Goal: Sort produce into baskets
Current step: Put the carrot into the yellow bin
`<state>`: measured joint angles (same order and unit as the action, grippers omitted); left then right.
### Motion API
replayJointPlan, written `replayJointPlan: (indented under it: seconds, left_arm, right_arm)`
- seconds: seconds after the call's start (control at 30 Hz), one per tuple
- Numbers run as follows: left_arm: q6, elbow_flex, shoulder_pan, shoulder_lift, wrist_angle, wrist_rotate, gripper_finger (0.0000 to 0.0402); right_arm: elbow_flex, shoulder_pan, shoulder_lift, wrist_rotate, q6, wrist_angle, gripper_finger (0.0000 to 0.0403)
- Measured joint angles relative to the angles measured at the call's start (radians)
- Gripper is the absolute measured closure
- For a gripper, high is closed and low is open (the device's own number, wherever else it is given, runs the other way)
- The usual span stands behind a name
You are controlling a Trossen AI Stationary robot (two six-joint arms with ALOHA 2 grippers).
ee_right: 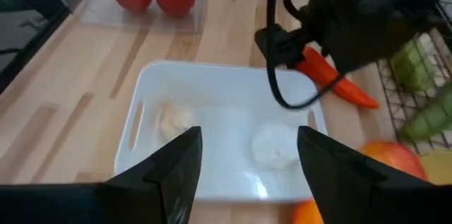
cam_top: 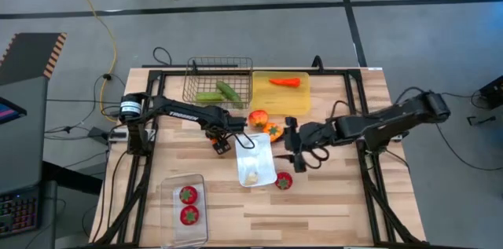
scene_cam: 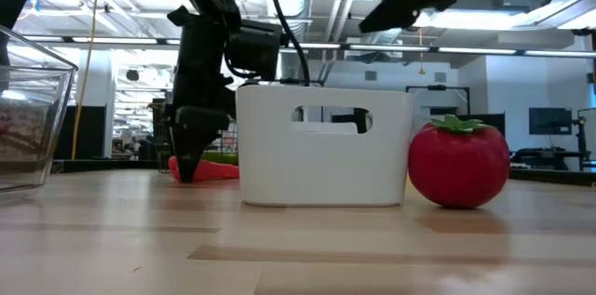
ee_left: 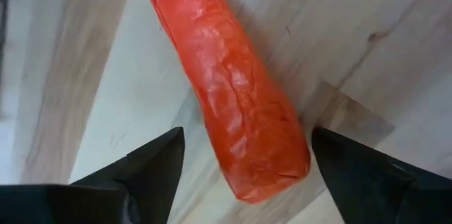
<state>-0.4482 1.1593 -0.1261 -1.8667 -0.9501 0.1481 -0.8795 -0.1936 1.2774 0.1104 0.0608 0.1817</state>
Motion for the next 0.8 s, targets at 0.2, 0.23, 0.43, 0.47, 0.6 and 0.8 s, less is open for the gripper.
replayJointPlan:
  seconds: [0.2,0.23,0.43,0.47,0.6,0.8]
  left_arm:
    - [-0.008,-0.003,0.001,0.001,0.014,-0.005,0.0168]
    - [-0.008,-0.001,0.001,0.001,0.013,0.000,0.0179]
    - [-0.008,0.029,0.000,0.000,0.004,0.013,0.0231]
    - [-0.008,0.040,0.000,0.000,-0.011,0.013,0.0238]
    - [-0.008,0.087,0.000,0.000,-0.089,0.035,0.0254]
    - [0.011,0.173,0.000,0.000,-0.194,0.050,0.0255]
  right_arm:
    - [0.000,0.000,-0.121,0.021,0.000,0.151,0.0143]
    - [0.000,0.000,-0.140,0.024,0.000,0.178,0.0143]
    - [0.000,0.037,-0.238,0.026,0.000,0.292,0.0143]
    - [0.000,0.048,-0.252,0.026,0.000,0.297,0.0143]
    - [0.000,0.096,-0.289,0.026,0.000,0.321,0.0143]
    - [0.000,0.169,-0.301,0.026,0.000,0.354,0.0143]
